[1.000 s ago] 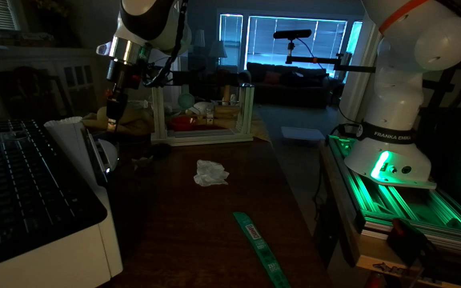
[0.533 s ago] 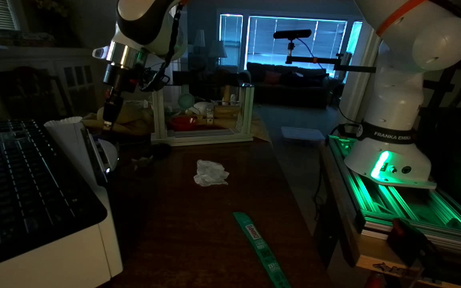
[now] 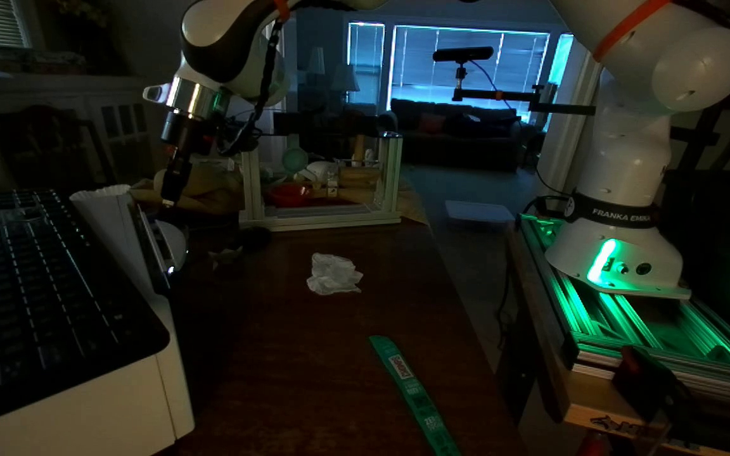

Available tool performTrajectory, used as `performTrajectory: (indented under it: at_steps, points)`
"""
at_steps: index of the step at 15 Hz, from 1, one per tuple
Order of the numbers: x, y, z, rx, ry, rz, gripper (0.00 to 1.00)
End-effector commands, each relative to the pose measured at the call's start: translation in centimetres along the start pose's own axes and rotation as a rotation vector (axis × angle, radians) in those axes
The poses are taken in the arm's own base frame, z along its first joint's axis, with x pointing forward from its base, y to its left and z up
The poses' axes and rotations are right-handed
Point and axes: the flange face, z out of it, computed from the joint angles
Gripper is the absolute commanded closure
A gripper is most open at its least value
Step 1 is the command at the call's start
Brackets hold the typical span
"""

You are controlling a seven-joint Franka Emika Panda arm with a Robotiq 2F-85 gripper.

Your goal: Turn the topmost knob on the white oven.

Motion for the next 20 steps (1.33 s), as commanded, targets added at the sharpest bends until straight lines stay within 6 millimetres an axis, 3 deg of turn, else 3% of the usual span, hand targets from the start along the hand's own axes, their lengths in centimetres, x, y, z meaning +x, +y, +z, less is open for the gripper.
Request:
performTrajectory:
  at_steps: [1, 20]
  points:
    - [0.2, 0.7, 1.2, 0.029, 0.009, -0.028, 1.0]
    - [1.1, 1.2, 2.2, 0.03, 0.025, -0.065, 1.0]
